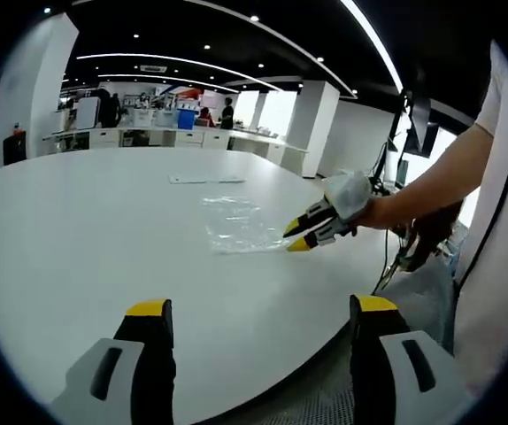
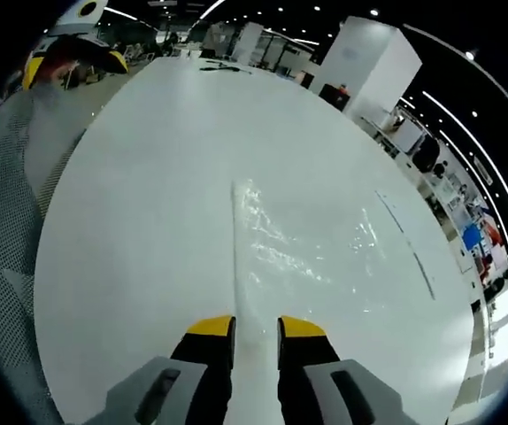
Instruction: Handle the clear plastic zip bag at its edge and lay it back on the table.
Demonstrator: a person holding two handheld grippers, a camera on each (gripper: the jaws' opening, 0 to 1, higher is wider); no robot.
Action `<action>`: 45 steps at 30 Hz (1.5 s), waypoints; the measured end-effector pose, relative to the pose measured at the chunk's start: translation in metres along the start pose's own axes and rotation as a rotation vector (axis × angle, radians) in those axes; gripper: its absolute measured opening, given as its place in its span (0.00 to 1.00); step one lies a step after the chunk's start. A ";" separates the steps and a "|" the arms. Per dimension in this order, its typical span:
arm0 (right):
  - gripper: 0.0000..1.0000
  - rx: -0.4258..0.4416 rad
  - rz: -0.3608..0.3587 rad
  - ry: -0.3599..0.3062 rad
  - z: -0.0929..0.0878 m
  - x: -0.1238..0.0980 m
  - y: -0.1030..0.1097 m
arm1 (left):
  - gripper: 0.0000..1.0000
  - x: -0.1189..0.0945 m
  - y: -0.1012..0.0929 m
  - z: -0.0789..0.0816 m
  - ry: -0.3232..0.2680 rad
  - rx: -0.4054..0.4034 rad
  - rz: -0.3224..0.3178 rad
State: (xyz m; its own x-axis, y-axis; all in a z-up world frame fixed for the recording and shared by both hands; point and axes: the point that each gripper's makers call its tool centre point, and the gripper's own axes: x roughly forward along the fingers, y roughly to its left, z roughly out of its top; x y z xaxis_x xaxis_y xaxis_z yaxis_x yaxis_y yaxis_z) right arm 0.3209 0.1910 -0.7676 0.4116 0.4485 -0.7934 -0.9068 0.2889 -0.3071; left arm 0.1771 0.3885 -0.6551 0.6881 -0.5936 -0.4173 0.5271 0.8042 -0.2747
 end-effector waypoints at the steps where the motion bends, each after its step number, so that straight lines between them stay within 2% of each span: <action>1: 0.14 0.005 0.006 0.003 -0.001 0.001 0.000 | 0.80 0.000 0.000 0.000 0.001 0.000 0.000; 17: 0.10 -0.037 0.044 0.043 -0.002 0.009 0.002 | 0.80 0.000 0.001 0.000 -0.001 0.001 0.002; 26: 0.02 -0.033 0.073 0.072 -0.005 0.011 0.004 | 0.80 -0.001 0.002 -0.001 -0.001 0.002 0.003; 45: 0.00 -0.093 0.054 0.069 -0.006 -0.003 -0.002 | 0.80 -0.001 0.001 -0.001 0.000 0.008 0.000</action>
State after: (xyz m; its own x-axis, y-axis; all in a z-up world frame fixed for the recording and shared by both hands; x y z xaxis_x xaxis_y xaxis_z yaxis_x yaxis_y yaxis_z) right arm 0.3206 0.1838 -0.7681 0.3580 0.4008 -0.8433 -0.9332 0.1848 -0.3083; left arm 0.1763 0.3898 -0.6554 0.6881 -0.5936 -0.4174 0.5311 0.8039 -0.2678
